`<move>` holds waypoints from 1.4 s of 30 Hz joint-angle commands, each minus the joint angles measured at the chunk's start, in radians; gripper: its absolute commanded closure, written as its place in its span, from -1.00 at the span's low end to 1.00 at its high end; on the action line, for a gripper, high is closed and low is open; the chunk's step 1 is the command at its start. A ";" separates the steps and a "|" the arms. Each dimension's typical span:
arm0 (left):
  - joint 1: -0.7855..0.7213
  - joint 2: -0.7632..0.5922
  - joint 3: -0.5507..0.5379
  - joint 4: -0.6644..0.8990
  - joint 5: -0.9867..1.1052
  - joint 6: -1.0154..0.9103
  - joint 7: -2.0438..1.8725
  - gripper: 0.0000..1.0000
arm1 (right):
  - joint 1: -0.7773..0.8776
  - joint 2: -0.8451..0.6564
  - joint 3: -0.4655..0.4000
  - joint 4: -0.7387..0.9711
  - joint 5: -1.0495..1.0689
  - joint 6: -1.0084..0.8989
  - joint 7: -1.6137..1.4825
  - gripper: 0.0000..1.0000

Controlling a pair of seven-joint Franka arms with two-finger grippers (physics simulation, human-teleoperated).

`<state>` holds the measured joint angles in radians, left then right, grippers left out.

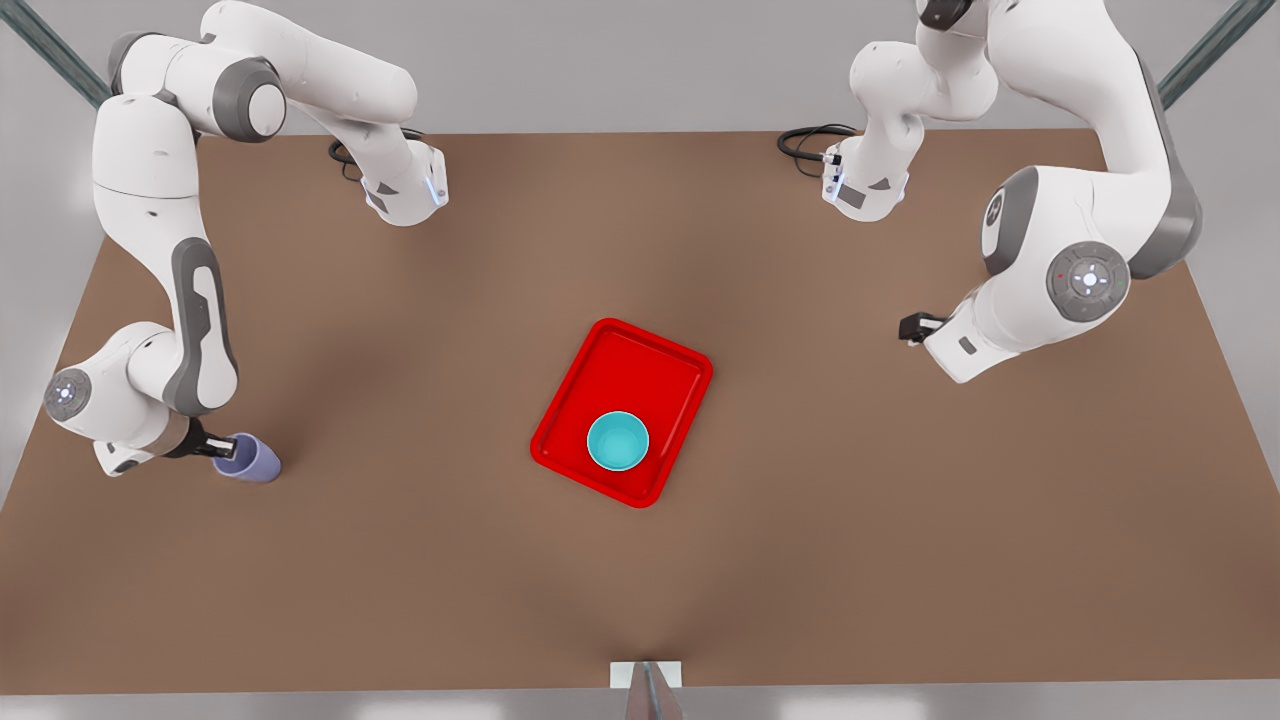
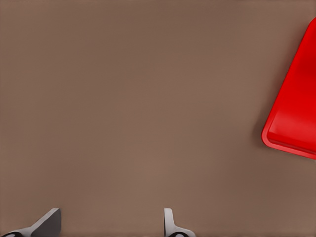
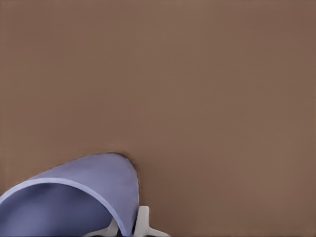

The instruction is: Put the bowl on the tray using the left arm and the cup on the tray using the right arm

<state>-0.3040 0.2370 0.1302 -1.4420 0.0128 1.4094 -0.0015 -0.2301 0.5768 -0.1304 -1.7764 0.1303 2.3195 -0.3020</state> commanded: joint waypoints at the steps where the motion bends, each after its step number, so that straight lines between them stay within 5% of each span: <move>1: 0.000 0.001 0.000 0.000 -0.002 0.000 0.000 -1.00 | 0.000 0.000 0.000 0.000 0.000 0.000 0.000 0.57; 15: 0.000 -0.004 -0.001 0.015 -0.007 -0.009 0.000 -1.00 | 0.095 -0.109 0.081 0.025 -0.006 -0.152 0.142 0.57; 20: 0.000 0.007 -0.001 0.015 -0.007 0.000 -0.003 -1.00 | 0.100 -0.106 0.296 0.170 -0.161 -0.304 0.569 0.57; 28: 0.000 0.018 -0.001 0.015 -0.007 0.005 -0.003 -1.00 | 0.357 -0.040 0.400 0.488 -0.192 -0.551 1.113 0.57; 32: 0.000 0.019 0.000 0.015 -0.007 0.005 -0.003 -1.00 | 0.413 0.080 0.511 0.678 -0.204 -0.583 1.222 0.57; 38: 0.000 0.038 0.000 0.015 -0.005 0.006 -0.003 -1.00 | 0.434 0.120 0.749 0.700 -0.333 -0.578 1.313 0.57; 42: 0.000 0.041 0.000 0.015 -0.005 0.006 -0.003 -1.00 | 0.489 0.161 0.773 0.720 -0.377 -0.574 1.316 0.57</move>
<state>-0.3039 0.2791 0.1299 -1.4266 0.0072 1.4159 -0.0046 0.2593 0.7414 0.6424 -1.0570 -0.2457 1.7486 1.0121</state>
